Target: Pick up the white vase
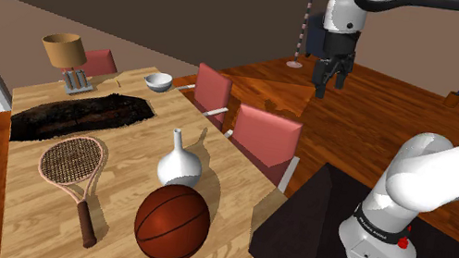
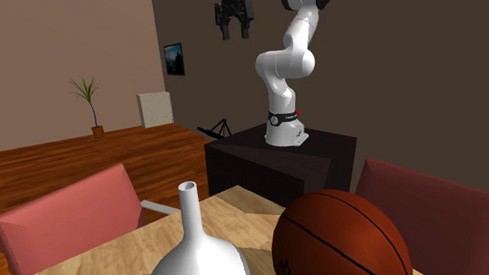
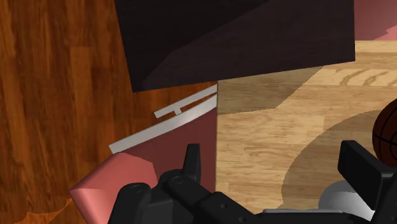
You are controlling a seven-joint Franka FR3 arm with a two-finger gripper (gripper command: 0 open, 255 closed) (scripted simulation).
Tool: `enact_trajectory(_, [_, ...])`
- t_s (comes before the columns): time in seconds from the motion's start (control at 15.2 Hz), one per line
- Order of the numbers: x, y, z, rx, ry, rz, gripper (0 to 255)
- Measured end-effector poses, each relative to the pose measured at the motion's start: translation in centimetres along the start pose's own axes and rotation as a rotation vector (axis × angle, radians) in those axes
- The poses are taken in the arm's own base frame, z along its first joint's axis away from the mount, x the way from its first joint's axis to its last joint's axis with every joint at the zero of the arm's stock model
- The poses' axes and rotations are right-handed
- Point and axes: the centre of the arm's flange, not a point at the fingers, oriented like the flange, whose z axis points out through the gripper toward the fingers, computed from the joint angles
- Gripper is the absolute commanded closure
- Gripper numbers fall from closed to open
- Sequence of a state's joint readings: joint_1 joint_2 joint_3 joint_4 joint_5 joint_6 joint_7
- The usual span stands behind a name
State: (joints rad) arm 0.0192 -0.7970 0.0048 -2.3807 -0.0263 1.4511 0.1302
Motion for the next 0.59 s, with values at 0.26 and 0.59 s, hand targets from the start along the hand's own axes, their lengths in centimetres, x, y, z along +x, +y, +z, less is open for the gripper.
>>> enact_trajectory(0.26, [1.8, -1.7, 1.1, 0.002, 0.005, 0.002, 0])
enact_trajectory(0.59, [6.4, -5.4, 3.4, 0.008, 0.02, 0.008, 0])
